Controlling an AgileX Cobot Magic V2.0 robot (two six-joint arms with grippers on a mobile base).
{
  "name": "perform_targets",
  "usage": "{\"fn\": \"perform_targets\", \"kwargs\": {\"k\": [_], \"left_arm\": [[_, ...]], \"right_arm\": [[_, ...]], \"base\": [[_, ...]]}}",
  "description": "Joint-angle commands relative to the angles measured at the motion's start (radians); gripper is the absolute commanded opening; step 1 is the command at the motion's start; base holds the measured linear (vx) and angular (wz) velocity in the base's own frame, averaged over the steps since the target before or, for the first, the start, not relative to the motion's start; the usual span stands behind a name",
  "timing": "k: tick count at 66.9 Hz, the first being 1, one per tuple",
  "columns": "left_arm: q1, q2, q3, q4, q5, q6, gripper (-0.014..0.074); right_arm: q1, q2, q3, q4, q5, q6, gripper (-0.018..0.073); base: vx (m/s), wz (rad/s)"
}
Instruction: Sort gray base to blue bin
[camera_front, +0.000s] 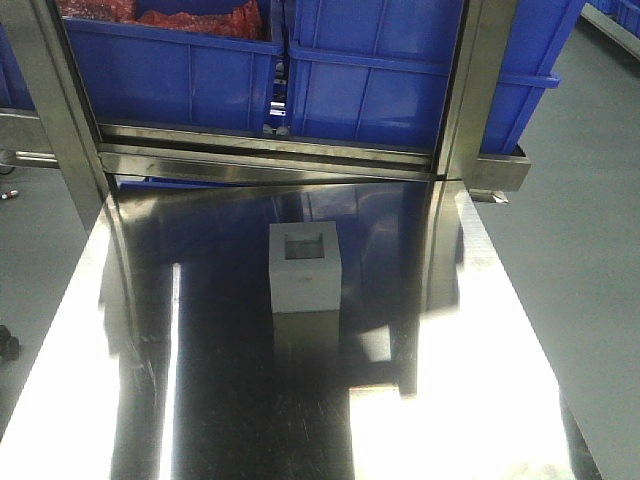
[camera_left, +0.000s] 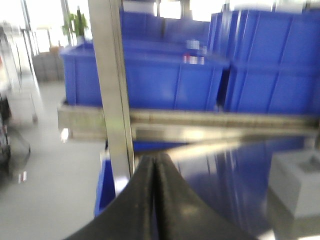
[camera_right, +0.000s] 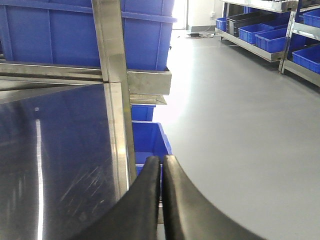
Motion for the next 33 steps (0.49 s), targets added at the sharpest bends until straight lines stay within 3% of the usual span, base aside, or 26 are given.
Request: {"fn": "perform_targets", "kwargs": {"k": [1,21,28,33], "left_arm": [[0.001,0.131,-0.100,0.002,-0.011,0.000,-0.0006],[0.001,0.235,-0.143,0.001,-0.021,0.000,0.0039],[0.001,0.235,-0.143,0.001,-0.028,0.000,0.0156],[0.001,0.235,-0.143,0.001,-0.028,0.000,0.0314]], "right_arm": [[-0.006,0.018,0.002,-0.008,-0.075,-0.012,-0.0005],[-0.006,0.018,0.002,-0.008,-0.075,-0.012,-0.0005],[-0.006,0.018,0.002,-0.008,-0.075,-0.012,-0.0005],[-0.006,0.018,0.002,-0.008,-0.075,-0.012,-0.0005]], "base": [[0.00,0.00],[0.00,0.00],[0.00,0.00],[0.00,0.00]]}}
